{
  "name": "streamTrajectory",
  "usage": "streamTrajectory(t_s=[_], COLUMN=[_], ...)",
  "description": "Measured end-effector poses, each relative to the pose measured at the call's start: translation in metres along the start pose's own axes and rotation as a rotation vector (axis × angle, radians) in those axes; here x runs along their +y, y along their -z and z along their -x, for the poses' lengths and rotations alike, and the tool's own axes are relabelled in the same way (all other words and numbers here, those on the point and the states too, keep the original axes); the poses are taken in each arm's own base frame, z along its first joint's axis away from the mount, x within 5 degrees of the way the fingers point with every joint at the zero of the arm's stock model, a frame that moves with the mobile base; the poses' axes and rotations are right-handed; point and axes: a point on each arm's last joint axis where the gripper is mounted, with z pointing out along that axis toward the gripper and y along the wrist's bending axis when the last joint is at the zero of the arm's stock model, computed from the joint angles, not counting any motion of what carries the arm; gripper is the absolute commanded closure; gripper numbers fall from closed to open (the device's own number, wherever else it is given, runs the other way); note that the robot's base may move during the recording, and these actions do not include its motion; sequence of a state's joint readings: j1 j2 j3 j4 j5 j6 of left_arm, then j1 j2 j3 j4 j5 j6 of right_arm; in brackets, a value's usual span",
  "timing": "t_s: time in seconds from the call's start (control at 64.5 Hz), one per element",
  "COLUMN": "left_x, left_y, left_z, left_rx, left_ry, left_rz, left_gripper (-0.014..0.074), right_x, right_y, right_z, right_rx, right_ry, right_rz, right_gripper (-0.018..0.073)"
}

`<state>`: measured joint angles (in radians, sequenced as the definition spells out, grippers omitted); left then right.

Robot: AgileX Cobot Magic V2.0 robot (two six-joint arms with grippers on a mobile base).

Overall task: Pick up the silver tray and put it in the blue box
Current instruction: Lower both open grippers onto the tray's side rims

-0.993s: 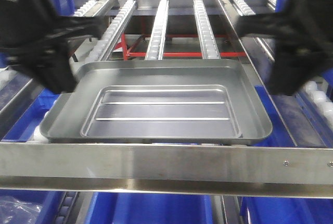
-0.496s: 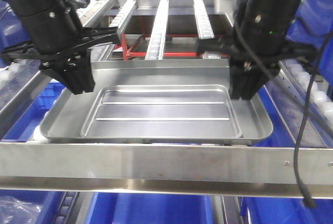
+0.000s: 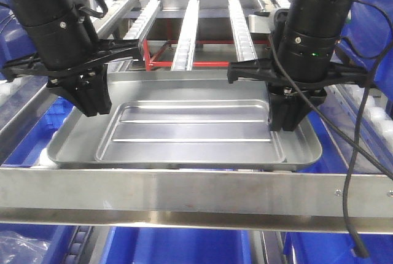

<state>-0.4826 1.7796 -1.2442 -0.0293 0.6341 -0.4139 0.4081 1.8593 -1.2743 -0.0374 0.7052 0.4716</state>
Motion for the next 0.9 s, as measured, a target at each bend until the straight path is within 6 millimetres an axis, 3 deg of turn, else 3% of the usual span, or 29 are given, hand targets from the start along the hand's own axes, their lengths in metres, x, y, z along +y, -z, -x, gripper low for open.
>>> streamTrajectory(t_s=[0.093, 0.171, 0.899], left_x=[0.000, 0.001, 0.004], left_y=[-0.003, -0.007, -0.036], left_z=[0.000, -0.001, -0.007], left_rx=[-0.001, 0.009, 0.068], left_ry=[-0.008, -0.010, -0.013], left_rz=[0.001, 0.006, 0.033], left_gripper=[0.0407, 0.0342, 0.0389], right_x=[0.000, 0.000, 0.001], right_y=[-0.002, -0.003, -0.011], right_z=[0.000, 0.000, 0.001], right_rx=[0.001, 0.002, -0.006], right_ry=[0.000, 0.000, 0.001], right_rz=[0.000, -0.001, 0.004], right_gripper=[0.0223, 0.0160, 0.0169])
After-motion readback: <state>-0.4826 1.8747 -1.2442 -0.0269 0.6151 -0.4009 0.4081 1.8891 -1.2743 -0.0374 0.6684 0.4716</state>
